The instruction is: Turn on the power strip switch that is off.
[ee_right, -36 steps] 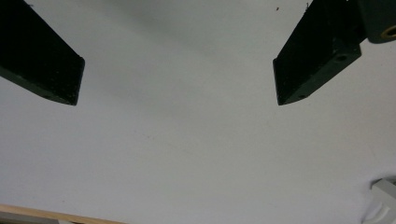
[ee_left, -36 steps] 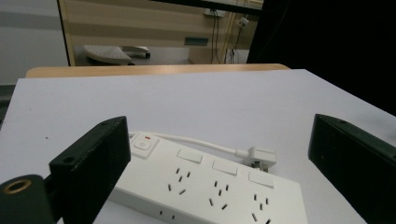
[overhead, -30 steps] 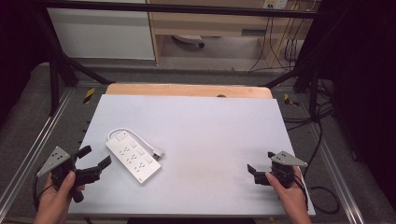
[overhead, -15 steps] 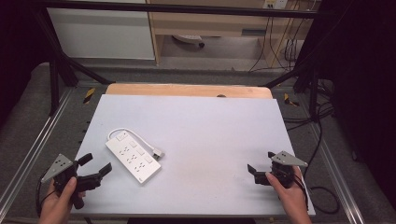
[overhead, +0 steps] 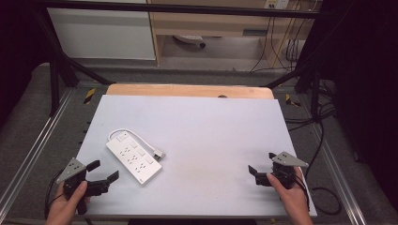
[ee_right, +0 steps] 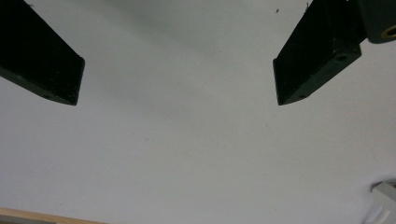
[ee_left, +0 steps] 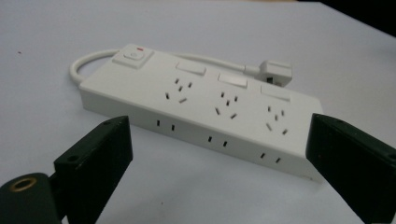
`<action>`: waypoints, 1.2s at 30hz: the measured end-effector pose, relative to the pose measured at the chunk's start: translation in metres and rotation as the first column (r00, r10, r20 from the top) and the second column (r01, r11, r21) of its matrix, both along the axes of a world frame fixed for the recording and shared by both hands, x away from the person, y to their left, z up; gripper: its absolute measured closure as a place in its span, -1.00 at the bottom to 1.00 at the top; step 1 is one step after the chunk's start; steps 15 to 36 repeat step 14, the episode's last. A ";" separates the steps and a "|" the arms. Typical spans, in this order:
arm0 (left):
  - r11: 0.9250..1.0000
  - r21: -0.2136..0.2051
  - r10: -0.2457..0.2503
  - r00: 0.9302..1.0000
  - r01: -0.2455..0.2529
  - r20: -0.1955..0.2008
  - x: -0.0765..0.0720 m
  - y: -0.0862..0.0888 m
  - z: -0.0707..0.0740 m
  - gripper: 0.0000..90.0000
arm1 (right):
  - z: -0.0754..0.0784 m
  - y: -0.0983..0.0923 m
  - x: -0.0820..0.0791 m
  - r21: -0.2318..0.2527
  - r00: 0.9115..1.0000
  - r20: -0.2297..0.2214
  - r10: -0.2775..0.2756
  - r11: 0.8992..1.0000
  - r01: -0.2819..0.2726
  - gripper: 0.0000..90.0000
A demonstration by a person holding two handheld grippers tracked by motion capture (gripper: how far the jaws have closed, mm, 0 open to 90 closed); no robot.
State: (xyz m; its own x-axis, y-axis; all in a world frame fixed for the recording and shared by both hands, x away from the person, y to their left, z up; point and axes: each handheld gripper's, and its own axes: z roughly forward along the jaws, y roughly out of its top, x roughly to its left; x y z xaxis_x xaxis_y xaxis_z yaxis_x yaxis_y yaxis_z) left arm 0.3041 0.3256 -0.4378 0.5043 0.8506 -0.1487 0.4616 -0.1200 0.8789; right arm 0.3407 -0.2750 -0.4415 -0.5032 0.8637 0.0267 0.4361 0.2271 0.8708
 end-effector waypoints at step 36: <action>0.994 0.087 -0.058 0.998 0.060 -0.030 0.003 -0.014 -0.007 -0.83 | -0.013 0.000 0.009 -0.066 0.996 -0.079 -0.051 0.997 0.046 -0.94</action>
